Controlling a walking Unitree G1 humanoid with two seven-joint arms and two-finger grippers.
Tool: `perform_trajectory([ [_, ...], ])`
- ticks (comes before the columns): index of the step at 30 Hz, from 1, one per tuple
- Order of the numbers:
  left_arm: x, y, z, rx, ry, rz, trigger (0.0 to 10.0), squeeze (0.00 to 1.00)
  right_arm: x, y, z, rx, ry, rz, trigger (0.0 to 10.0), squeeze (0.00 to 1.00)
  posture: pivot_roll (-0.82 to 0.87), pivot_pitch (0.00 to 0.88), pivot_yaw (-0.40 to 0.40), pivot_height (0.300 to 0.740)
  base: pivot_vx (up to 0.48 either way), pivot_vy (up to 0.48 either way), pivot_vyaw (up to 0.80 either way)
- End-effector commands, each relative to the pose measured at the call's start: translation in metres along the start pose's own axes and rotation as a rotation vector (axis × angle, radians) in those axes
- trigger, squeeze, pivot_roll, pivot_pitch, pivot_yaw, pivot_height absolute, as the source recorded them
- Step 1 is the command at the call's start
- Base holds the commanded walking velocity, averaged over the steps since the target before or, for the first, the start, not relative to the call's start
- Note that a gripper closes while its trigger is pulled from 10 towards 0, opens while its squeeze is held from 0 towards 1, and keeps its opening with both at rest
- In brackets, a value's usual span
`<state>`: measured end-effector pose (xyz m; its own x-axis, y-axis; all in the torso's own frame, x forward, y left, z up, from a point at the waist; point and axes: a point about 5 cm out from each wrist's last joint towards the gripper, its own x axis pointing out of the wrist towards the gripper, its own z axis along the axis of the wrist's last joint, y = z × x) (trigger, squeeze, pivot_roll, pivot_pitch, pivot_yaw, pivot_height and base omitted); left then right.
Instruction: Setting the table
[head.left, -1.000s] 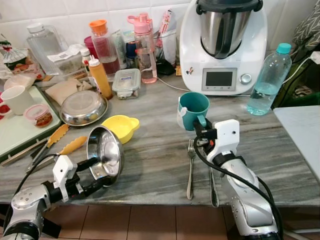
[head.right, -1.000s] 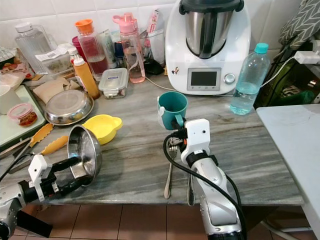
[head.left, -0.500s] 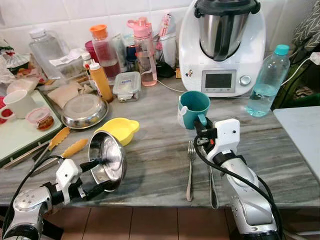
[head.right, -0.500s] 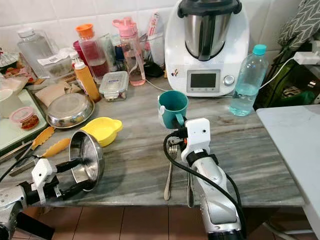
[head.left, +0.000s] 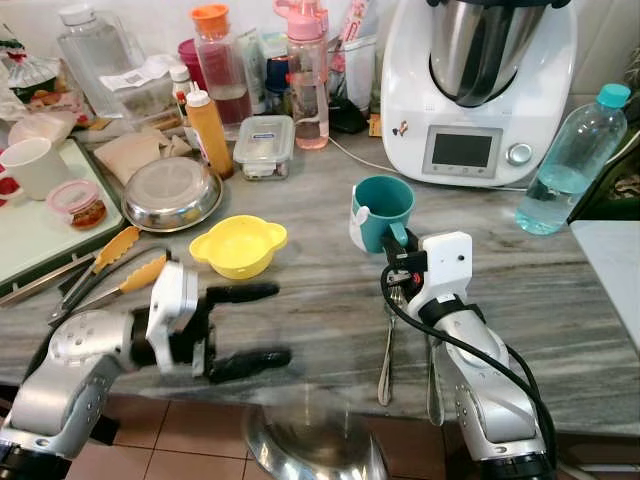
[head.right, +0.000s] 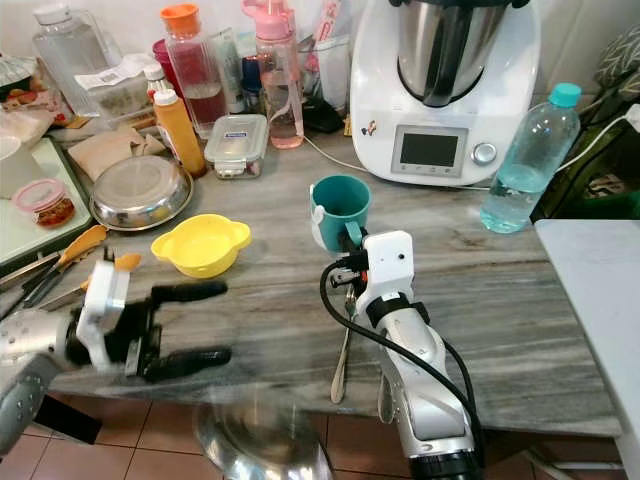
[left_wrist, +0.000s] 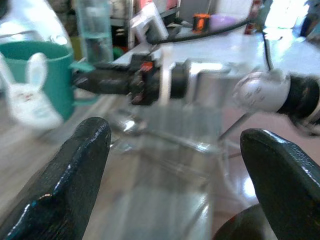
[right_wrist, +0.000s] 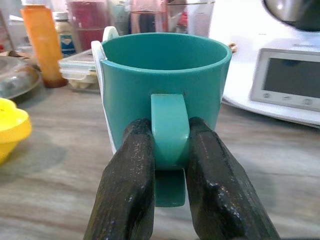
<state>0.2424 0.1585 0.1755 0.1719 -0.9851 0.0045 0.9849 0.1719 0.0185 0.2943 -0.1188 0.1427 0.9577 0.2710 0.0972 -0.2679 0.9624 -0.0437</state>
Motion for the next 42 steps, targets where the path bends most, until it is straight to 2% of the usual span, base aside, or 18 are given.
perform_trajectory([
  [1, 0.005, -0.003, 0.011, -0.014, 0.007, 0.0, 10.0, 0.0, 0.002, 0.0, 0.001, -0.002, -0.009, 0.002, 10.0, 0.0, -0.07, 0.035, 0.071, 0.74, 0.0, 0.0, 0.0],
  [3, 0.013, -0.006, 0.02, -0.029, 0.001, 0.003, 10.0, 0.0, 0.001, 0.0, 0.001, -0.002, -0.009, -0.001, 10.0, 0.0, -0.07, 0.037, 0.072, 0.74, 0.0, 0.0, 0.0],
  [4, 0.019, -0.007, 0.024, -0.031, 0.007, 0.005, 10.0, 0.0, 0.0, 0.0, 0.001, -0.002, -0.008, -0.002, 10.0, 0.0, -0.07, 0.038, 0.072, 0.74, 0.0, 0.0, 0.0],
  [5, 0.034, -0.004, 0.032, -0.031, 0.007, 0.028, 10.0, 0.0, -0.001, 0.0, -0.001, -0.001, -0.005, -0.006, 10.0, 0.0, -0.07, 0.039, 0.072, 0.74, 0.0, 0.0, 0.0],
  [7, 0.042, -0.002, 0.039, -0.031, -0.003, 0.046, 10.0, 0.0, -0.002, 0.0, -0.002, -0.001, -0.002, -0.008, 10.0, 0.0, -0.07, 0.041, 0.072, 0.74, 0.0, 0.0, 0.0],
  [9, 0.048, 0.001, 0.052, -0.043, -0.047, 0.106, 10.0, 0.0, -0.002, 0.0, -0.002, -0.001, -0.001, -0.008, 10.0, 0.0, -0.07, 0.043, 0.074, 0.74, 0.0, 0.0, 0.0],
  [13, 0.049, -0.001, 0.058, -0.042, -0.036, 0.114, 10.0, 0.0, -0.001, 0.0, -0.002, -0.001, -0.003, -0.01, 10.0, 0.0, -0.07, 0.042, 0.072, 0.74, 0.0, 0.0, 0.0],
  [17, 0.054, -0.003, 0.061, -0.087, -0.035, 0.146, 10.0, 0.0, 0.0, 0.0, -0.001, 0.001, -0.005, -0.009, 10.0, 0.0, -0.06, 0.041, 0.07, 0.74, 0.0, 0.0, 0.0],
  [23, 0.052, -0.002, 0.047, -0.133, -0.006, 0.176, 10.0, 0.0, 0.003, 0.004, 0.002, 0.004, -0.01, 0.034, 10.0, 0.0, -0.06, 0.04, 0.068, 0.74, 0.0, 0.0, 0.0],
  [29, 0.044, -0.008, 0.028, -0.193, 0.029, 0.21, 10.0, 0.0, 0.011, 0.015, 0.011, 0.046, -0.034, 0.103, 10.0, 0.0, -0.06, 0.038, 0.06, 0.74, 0.0, 0.0, 0.0],
  [33, 0.03, -0.012, 0.013, -0.236, 0.043, 0.23, 10.0, 0.0, 0.012, 0.026, 0.002, 0.105, 0.01, 0.164, 10.0, 0.0, -0.05, 0.039, 0.056, 0.74, 0.0, 0.0, 0.0],
  [42, 0.024, -0.014, 0.0, -0.265, 0.064, 0.245, 10.0, 0.0, 0.01, 0.029, -0.011, 0.125, 0.058, 0.171, 10.0, 0.0, -0.05, 0.041, 0.056, 0.74, 0.0, 0.0, 0.0],
])
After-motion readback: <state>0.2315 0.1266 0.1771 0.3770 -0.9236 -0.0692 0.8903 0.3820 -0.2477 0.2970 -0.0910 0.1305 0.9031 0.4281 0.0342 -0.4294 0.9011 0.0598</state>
